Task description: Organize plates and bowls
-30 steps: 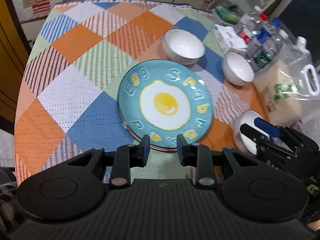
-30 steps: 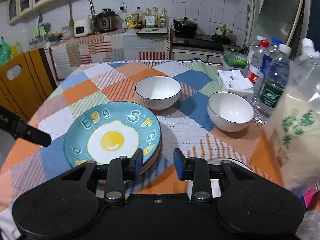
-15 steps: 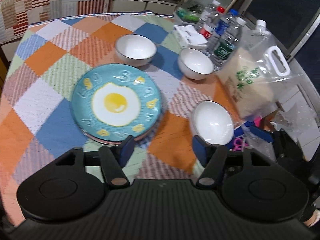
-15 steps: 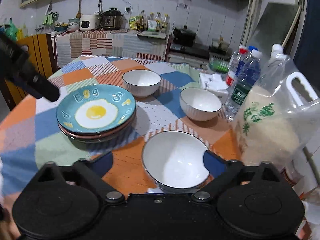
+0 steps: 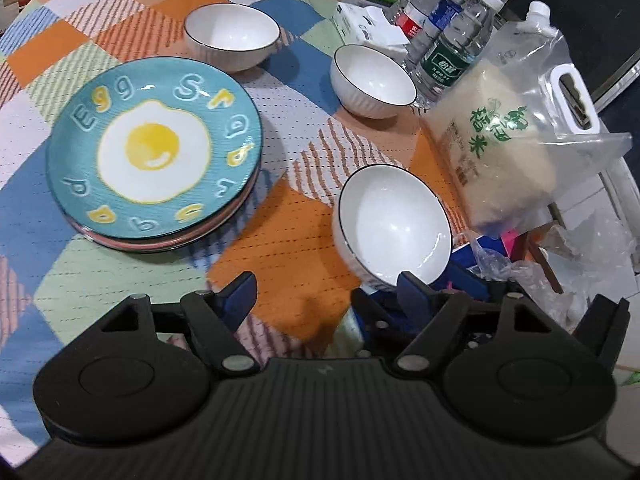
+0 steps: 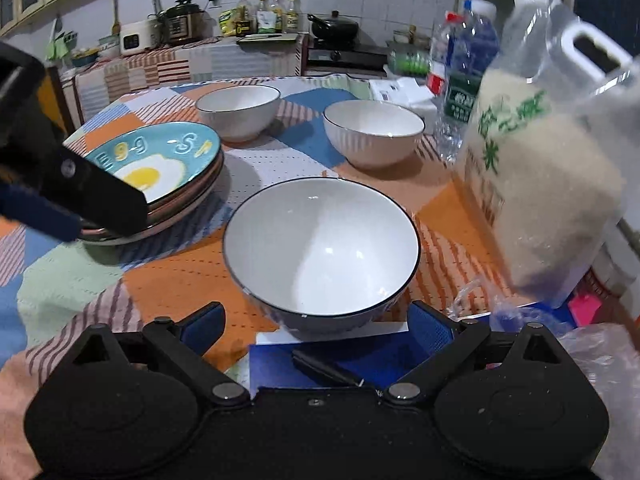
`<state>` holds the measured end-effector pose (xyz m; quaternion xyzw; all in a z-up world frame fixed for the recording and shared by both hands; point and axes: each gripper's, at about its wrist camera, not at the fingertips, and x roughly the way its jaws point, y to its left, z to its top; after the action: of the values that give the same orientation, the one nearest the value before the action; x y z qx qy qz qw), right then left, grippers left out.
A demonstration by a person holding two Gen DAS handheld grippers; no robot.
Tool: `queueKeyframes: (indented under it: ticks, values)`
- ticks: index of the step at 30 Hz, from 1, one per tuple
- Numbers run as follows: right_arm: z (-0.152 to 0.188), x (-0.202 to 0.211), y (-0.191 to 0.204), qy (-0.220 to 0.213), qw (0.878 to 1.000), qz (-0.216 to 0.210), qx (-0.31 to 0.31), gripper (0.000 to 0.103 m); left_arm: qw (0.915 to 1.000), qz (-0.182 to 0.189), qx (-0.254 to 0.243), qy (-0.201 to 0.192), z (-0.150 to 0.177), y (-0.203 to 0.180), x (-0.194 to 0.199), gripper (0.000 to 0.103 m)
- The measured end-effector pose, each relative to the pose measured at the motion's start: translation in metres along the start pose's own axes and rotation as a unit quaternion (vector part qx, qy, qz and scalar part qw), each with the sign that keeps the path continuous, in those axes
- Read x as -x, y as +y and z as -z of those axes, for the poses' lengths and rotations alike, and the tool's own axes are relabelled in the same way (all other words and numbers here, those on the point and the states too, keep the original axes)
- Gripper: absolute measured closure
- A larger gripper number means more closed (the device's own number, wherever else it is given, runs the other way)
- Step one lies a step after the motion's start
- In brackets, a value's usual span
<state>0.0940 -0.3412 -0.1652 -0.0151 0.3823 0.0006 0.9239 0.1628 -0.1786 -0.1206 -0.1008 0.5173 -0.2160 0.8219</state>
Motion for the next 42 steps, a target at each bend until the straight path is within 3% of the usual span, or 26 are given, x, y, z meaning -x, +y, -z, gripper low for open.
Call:
queueKeyframes:
  ticks: [4, 7, 11, 15, 27, 35, 42]
  values:
    - [-0.001, -0.013, 0.002, 0.003, 1.0, -0.001, 0.005, 0.004, 0.9999, 0.005, 0.005, 0.01, -0.005, -0.006, -0.023, 0.029]
    - [-0.002, -0.02, 0.001, 0.003, 1.0, 0.002, 0.003, 0.004, 0.9993, 0.009, 0.03, 0.018, -0.008, -0.005, -0.042, 0.037]
    - [-0.002, -0.027, -0.005, 0.004, 1.0, -0.007, -0.019, 0.003, 0.9989, 0.008, 0.036, 0.028, -0.01, -0.006, -0.06, 0.068]
    - [-0.002, -0.028, -0.002, -0.002, 1.0, -0.008, -0.012, 0.005, 0.9982, 0.032, 0.04, 0.031, -0.01, -0.003, -0.064, 0.086]
    - [-0.001, -0.016, 0.008, -0.015, 1.0, -0.023, -0.016, 0.006, 0.9992, 0.011, -0.019, 0.033, -0.01, -0.012, -0.044, 0.087]
    - [0.001, 0.007, 0.032, -0.011, 0.999, -0.04, -0.007, 0.006, 0.9986, 0.005, -0.011, 0.051, -0.002, 0.005, -0.013, 0.086]
    - [0.006, 0.021, 0.056, -0.01, 0.998, -0.065, 0.006, 0.006, 0.9981, -0.022, -0.028, 0.05, 0.014, 0.016, 0.016, 0.086]
